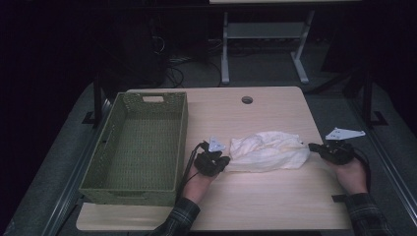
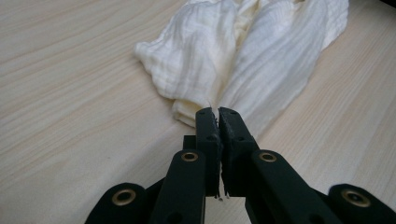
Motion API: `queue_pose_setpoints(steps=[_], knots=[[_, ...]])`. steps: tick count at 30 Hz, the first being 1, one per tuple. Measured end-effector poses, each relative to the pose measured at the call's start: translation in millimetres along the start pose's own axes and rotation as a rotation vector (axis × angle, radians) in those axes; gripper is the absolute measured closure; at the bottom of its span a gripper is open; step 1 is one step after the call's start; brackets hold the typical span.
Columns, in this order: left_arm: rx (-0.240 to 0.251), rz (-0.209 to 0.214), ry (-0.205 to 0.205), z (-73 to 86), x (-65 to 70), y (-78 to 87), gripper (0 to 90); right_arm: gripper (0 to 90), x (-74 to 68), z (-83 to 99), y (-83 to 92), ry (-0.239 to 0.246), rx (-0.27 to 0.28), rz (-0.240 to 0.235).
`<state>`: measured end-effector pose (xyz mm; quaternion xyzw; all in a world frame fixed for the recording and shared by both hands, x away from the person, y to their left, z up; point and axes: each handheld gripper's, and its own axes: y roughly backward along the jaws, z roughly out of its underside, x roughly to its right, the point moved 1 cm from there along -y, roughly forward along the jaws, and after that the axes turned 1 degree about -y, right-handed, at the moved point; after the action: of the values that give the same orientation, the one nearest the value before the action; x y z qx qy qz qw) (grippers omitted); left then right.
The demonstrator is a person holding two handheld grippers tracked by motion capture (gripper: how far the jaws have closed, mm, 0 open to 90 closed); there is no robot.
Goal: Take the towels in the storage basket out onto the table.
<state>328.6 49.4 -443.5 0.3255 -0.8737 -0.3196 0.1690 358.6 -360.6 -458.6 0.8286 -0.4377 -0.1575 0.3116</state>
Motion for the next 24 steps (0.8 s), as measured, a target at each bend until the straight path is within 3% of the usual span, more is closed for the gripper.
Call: queue_pose_setpoints(steps=[3,5,8,11,15,19,22,24], knots=[[-0.007,0.001,0.004,0.8,0.4,-1.5,86.4,90.0,0.9,-2.5,-4.6,0.001,0.01,-0.018],[-0.004,0.003,0.004,0.7,0.7,-2.3,86.4,90.0,-3.3,-7.4,-4.1,0.007,0.034,-0.061],[-0.009,0.004,-0.004,0.4,0.4,-3.2,86.4,90.0,-16.1,-21.2,-4.3,0.034,0.076,-0.113],[-0.008,0.006,0.001,0.6,1.6,-3.6,86.4,90.0,-32.8,-37.5,-16.7,0.08,0.1,-0.164],[-0.009,0.007,-0.003,0.8,1.5,-4.0,86.4,90.0,-37.4,-45.7,-33.1,0.102,0.091,-0.16],[-0.014,0.014,0.0,1.3,2.1,-5.3,86.4,87.4,-36.4,-44.6,-59.1,0.086,0.025,-0.157],[-0.017,0.017,-0.002,1.3,2.3,-6.8,86.4,80.6,-35.7,-45.3,-55.8,0.08,0.039,-0.154],[-0.018,0.016,-0.004,1.3,2.7,-6.7,86.3,78.4,-33.0,-47.9,-41.9,0.064,0.085,-0.157]])
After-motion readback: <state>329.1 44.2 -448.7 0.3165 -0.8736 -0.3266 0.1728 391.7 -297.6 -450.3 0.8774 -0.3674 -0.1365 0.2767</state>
